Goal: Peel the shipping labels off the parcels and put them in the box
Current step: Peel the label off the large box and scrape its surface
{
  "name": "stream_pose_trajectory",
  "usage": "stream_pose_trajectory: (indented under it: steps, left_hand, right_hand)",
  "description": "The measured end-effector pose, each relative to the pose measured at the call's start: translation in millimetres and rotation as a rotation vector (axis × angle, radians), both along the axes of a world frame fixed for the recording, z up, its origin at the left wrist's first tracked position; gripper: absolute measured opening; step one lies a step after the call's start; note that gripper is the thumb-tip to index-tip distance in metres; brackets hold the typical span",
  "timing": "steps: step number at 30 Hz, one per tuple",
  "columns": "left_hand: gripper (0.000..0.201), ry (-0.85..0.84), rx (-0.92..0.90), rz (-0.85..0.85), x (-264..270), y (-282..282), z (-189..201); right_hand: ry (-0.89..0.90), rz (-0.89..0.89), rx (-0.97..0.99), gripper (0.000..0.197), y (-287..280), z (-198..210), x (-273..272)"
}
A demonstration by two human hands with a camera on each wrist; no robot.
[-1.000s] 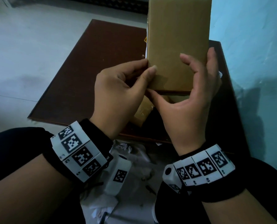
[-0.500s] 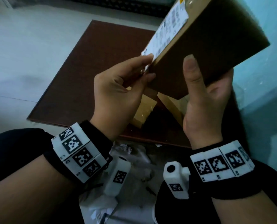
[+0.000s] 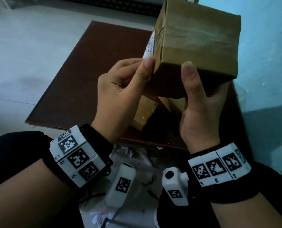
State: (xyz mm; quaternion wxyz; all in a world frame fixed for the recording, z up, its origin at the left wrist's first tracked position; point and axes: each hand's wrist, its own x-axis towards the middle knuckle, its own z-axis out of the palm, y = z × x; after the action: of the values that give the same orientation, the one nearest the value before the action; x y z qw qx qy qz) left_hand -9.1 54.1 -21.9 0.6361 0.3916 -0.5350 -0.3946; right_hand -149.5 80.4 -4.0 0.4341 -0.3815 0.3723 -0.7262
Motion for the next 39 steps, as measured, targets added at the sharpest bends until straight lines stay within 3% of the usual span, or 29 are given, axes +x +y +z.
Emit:
stream_pose_trajectory:
  steps: [6,13,17,21,24,27,32,39]
  left_hand:
    - [0.021,-0.017,-0.119,0.049,-1.3,2.1,-1.1]
    - [0.017,-0.221,-0.291,0.103,3.4,2.1,-1.0]
    - [0.018,-0.258,-0.311,0.142,3.5,3.3,-0.9]
    - [0.015,-0.424,-0.405,0.202,8.1,2.5,2.0]
    - [0.013,-0.496,-0.438,0.206,9.7,0.9,2.4]
    - [0.012,-0.470,-0.406,0.210,8.4,0.9,1.8]
    - [0.019,-0.287,-0.322,0.148,3.3,4.9,0.9]
    - [0.010,-0.396,-0.350,0.183,4.9,2.5,3.2]
  right_hand:
    - [-0.015,-0.025,0.072,0.083,0.6,-1.2,5.4]
    - [-0.046,-0.052,0.123,0.073,-1.0,-3.0,6.7]
    - [-0.037,-0.050,0.116,0.089,-0.7,-1.8,10.1]
    - [-0.073,-0.063,0.140,0.100,-0.4,-0.3,12.8]
    - [-0.082,-0.058,0.144,0.091,-0.1,-1.0,11.8]
    - [-0.065,-0.058,0.139,0.088,-0.3,-2.5,10.7]
    - [-0.046,-0.055,0.145,0.088,-0.3,-4.3,7.7]
    - [-0.045,-0.062,0.147,0.082,-0.1,-6.5,8.0]
